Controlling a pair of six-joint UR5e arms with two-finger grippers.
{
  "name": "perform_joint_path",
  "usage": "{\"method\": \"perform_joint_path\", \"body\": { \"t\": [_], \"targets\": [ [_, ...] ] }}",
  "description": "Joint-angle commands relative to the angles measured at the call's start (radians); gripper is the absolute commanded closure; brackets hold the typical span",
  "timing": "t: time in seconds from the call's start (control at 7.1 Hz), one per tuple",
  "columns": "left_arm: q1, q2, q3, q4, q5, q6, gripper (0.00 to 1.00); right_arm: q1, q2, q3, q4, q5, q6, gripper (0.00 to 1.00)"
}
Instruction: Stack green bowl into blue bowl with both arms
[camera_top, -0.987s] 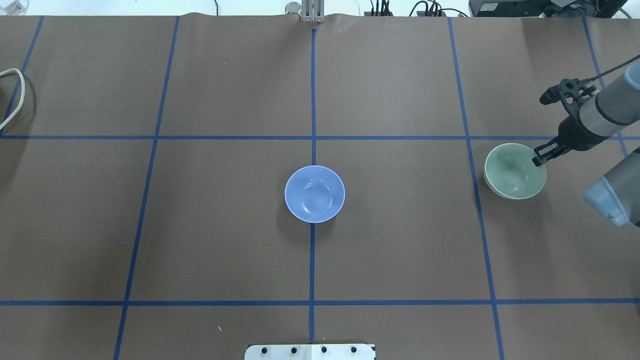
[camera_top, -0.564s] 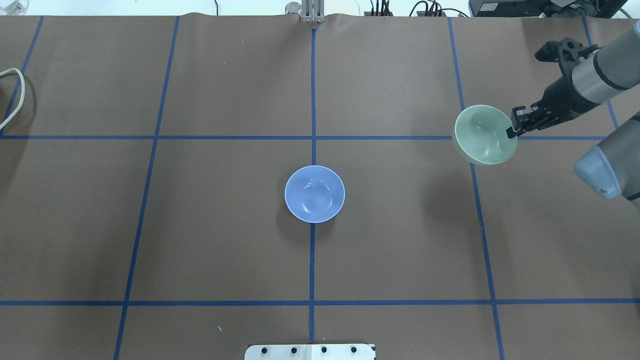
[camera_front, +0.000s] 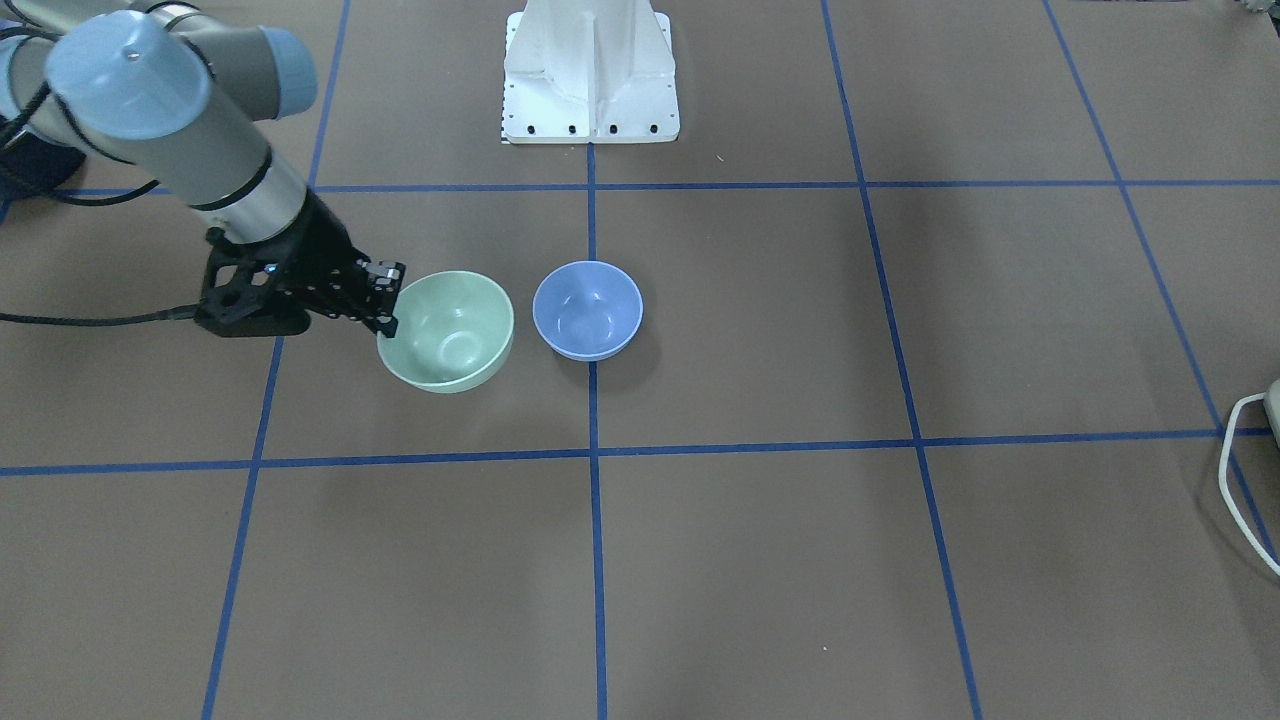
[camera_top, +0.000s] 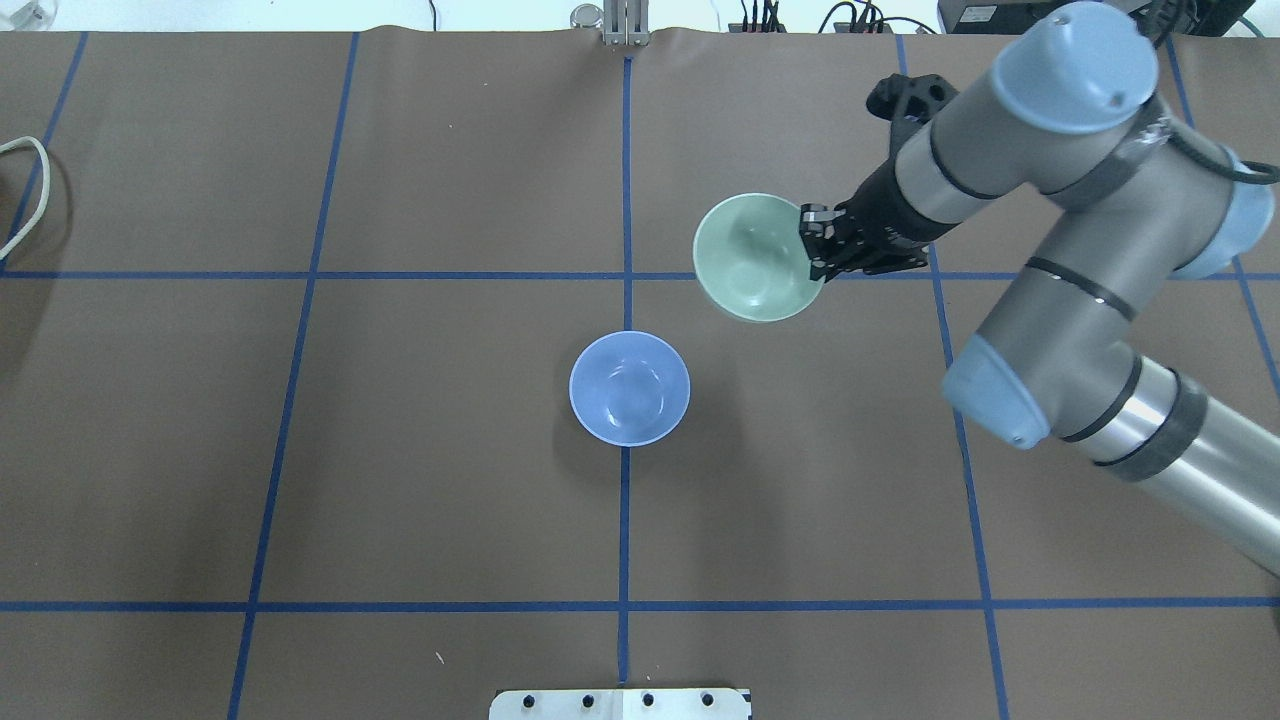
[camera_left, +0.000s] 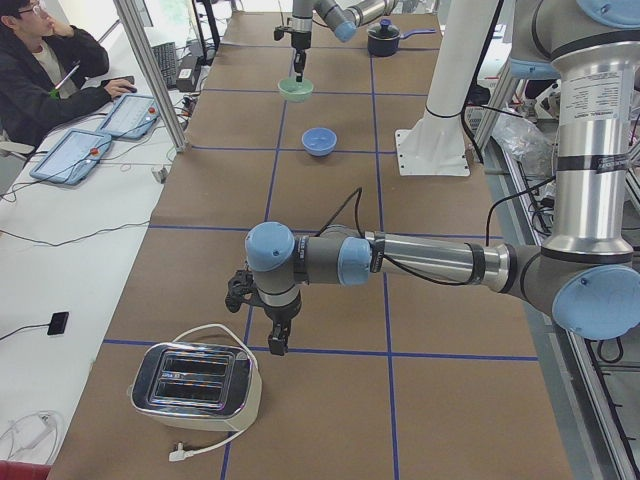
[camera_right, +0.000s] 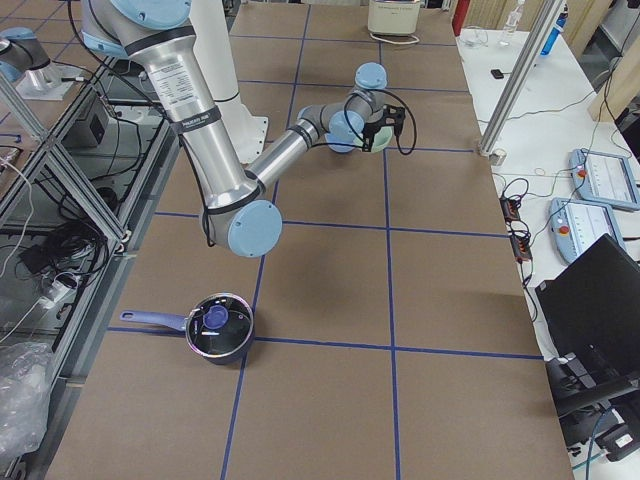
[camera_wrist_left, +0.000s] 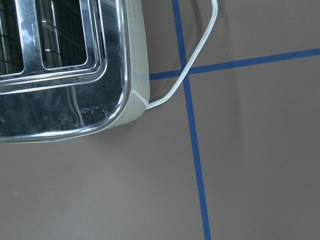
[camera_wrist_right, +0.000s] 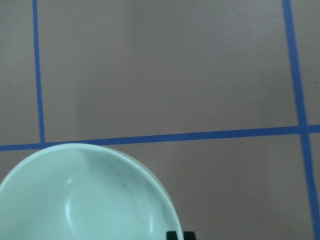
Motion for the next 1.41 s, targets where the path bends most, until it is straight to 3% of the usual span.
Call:
{"method": "perform_joint_path", "body": {
  "t": [0.0,0.85,1.27],
  "targets": [
    [0.000,0.000,0.002,0.000,0.000,0.000,0.01,-0.181,0.108,-0.008,-0.114,-0.191,0.118,1.00],
    [0.000,0.000,0.007,0.000,0.000,0.000,0.01,-0.257,0.140,-0.097,-0.094,-0.230,0.137,1.00],
    [0.002,0.000,0.010,0.001,0.000,-0.002,0.01,-0.265,0.140,-0.169,0.012,-0.230,0.140,1.00]
  ]
}}
